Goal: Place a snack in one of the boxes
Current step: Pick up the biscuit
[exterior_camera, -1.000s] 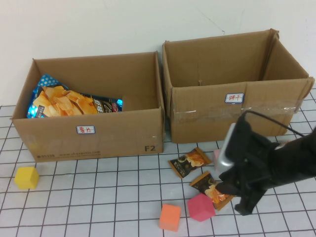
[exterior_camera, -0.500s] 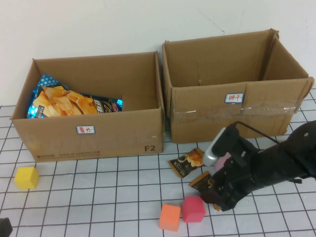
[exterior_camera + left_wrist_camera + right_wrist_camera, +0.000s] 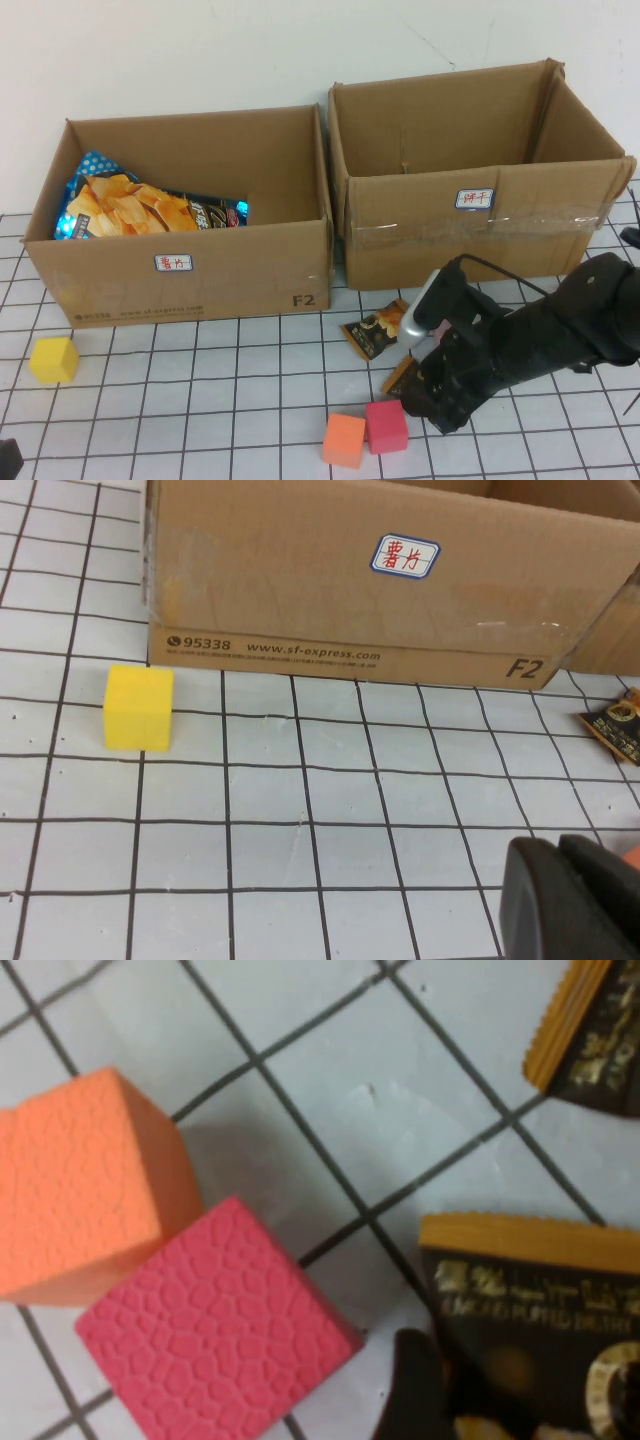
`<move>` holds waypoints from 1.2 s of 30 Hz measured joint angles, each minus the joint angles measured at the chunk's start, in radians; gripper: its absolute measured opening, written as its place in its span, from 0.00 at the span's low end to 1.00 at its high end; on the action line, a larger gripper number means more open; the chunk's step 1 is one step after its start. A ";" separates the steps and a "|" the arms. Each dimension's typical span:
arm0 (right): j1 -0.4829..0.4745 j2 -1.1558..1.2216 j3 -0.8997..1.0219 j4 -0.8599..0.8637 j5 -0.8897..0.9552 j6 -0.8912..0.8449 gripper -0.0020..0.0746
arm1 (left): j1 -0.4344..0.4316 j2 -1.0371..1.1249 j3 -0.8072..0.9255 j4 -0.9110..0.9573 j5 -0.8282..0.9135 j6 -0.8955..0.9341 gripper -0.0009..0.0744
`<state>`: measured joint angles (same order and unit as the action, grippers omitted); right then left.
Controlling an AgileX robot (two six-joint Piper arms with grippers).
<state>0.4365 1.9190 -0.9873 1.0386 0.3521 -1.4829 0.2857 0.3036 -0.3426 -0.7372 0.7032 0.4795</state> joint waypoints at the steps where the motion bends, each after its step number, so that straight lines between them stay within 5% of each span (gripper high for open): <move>1: 0.000 0.002 0.000 -0.005 -0.002 -0.010 0.66 | 0.000 0.000 0.000 0.000 0.000 0.000 0.01; 9: 0.002 0.002 -0.002 -0.069 -0.011 -0.040 0.65 | 0.000 0.000 0.000 -0.002 0.000 0.012 0.01; 19: 0.002 0.002 -0.016 -0.090 0.023 -0.042 0.50 | 0.000 0.000 0.000 -0.002 0.000 0.012 0.01; 36: 0.002 -0.212 -0.272 -0.120 0.231 -0.036 0.50 | 0.000 0.000 0.002 -0.002 -0.002 0.014 0.01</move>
<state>0.4381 1.7066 -1.2594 0.9185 0.5834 -1.5187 0.2857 0.3036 -0.3405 -0.7395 0.7016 0.4936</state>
